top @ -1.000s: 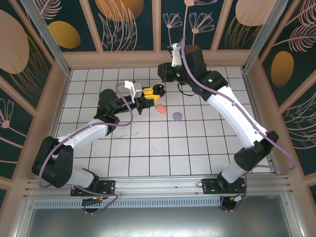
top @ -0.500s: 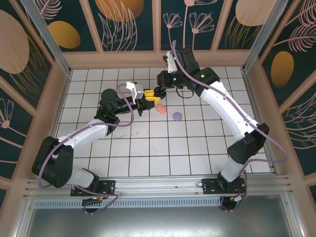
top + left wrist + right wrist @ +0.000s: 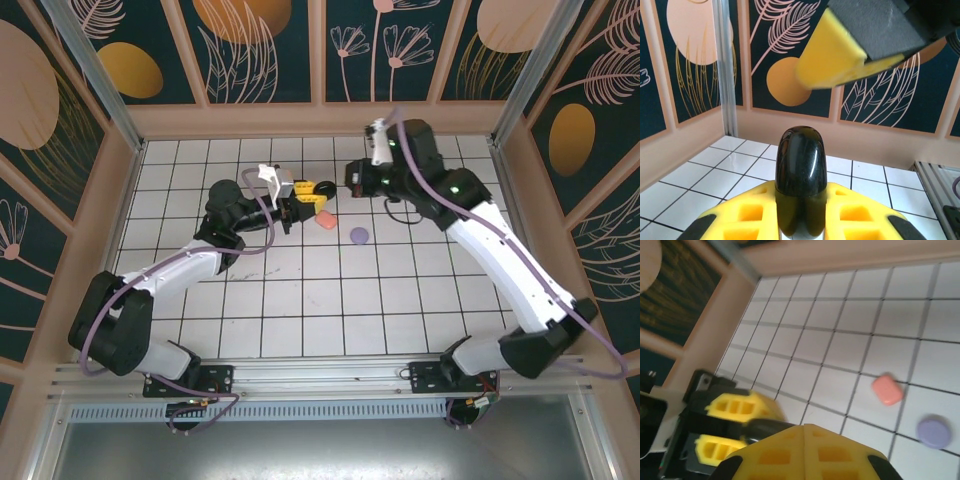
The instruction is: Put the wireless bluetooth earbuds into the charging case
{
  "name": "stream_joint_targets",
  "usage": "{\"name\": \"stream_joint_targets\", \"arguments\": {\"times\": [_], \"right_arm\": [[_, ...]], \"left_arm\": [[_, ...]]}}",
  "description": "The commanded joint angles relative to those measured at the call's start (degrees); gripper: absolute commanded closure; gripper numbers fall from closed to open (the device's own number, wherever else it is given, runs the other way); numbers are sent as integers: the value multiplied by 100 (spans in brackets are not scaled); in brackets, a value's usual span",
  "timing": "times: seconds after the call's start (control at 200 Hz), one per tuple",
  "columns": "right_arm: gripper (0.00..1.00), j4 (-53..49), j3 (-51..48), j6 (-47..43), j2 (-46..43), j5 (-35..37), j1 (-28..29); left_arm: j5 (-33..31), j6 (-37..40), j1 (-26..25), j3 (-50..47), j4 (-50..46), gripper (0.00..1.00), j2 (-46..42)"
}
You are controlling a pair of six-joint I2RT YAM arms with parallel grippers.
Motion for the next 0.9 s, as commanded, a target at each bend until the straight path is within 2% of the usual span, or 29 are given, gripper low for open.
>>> {"name": "stream_joint_targets", "arguments": {"times": [0.0,0.205,0.37,0.465,0.741,0.896], "right_arm": [[85,514,-587,512,-475,480,-298],[67,1106,-2305,937,-1082,595,-336],[62,1424,-3257,1190,-1402,646,-338],[61,1434,-3502,1206,-1468,759,-321],[59,1376,-3666,1167,-1539,884,-312],[59,1330,-3582,1106,-1508,990,-312]], "left_arm": [[-217,-438,22,-71,324,100,88],[-674,-1539,21,-427,194,100,452],[-1118,-2468,21,-645,-153,100,905],[-1342,-2577,21,-705,-404,100,1128],[-2403,-2188,70,-272,-2078,99,1732],[-2379,-2264,259,-132,-2267,98,2071]]}}
